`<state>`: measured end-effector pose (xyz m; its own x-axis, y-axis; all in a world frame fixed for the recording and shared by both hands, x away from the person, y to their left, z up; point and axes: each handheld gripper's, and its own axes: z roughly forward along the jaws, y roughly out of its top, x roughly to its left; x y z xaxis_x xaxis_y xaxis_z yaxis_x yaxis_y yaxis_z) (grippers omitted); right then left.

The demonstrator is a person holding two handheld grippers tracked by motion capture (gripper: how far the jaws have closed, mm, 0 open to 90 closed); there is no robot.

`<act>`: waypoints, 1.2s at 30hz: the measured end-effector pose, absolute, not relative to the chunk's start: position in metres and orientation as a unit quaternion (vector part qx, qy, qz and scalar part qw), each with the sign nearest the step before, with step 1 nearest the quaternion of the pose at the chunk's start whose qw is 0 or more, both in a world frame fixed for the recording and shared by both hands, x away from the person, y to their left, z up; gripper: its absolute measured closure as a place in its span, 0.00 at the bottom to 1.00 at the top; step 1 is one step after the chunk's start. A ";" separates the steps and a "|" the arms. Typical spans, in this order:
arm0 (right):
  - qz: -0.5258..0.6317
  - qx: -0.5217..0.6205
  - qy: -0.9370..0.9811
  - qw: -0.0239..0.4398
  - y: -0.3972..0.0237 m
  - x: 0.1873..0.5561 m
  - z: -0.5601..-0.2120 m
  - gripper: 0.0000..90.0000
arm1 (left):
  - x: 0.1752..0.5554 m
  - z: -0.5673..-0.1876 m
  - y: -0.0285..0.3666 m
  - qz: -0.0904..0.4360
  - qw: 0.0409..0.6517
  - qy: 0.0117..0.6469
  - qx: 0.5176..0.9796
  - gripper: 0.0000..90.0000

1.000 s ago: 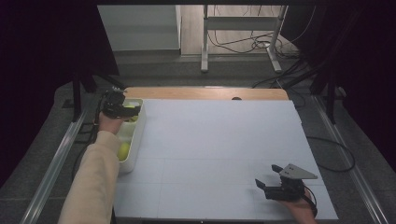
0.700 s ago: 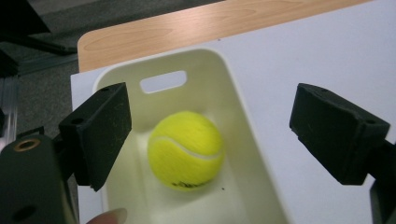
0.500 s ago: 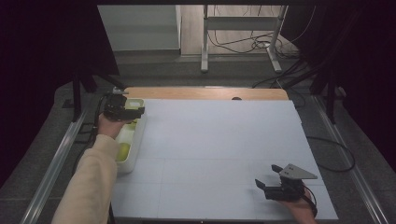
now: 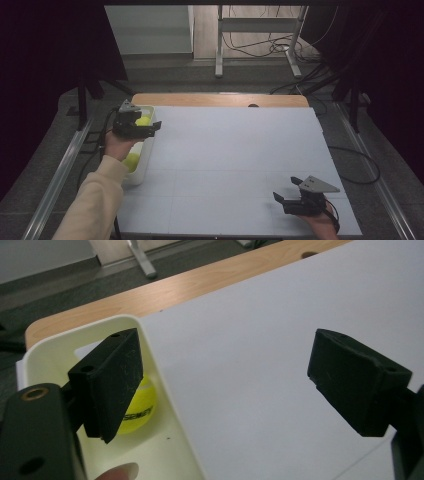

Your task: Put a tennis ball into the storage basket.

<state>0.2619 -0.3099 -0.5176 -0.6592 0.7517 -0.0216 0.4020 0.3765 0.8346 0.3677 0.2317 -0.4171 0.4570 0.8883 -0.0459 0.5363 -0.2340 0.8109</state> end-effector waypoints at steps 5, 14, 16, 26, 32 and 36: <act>0.427 0.358 0.804 0.205 -0.310 0.262 -0.518 0.15 | 0.356 -0.417 0.224 0.214 0.415 0.452 0.760 0.17; 0.428 0.359 0.804 0.206 -0.310 0.262 -0.518 0.15 | 0.336 -0.423 0.213 0.195 0.436 0.428 0.767 0.18; 0.428 0.358 0.804 0.206 -0.310 0.262 -0.518 0.15 | 0.332 -0.426 0.212 0.189 0.439 0.425 0.768 0.18; 0.429 0.358 0.804 0.206 -0.310 0.262 -0.518 0.15 | 0.304 -0.440 0.202 0.176 0.459 0.402 0.772 0.18; 0.428 0.358 0.804 0.205 -0.310 0.262 -0.518 0.15 | 0.288 -0.450 0.195 0.164 0.468 0.390 0.776 0.18; 0.428 0.359 0.804 0.204 -0.310 0.261 -0.518 0.15 | 0.278 -0.457 0.191 0.155 0.472 0.384 0.778 0.18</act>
<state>0.2613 -0.3096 -0.5179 -0.6594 0.7515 -0.0214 0.4012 0.3758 0.8353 0.2781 0.1907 -0.4574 0.6567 0.7443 -0.1213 0.4520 -0.2597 0.8534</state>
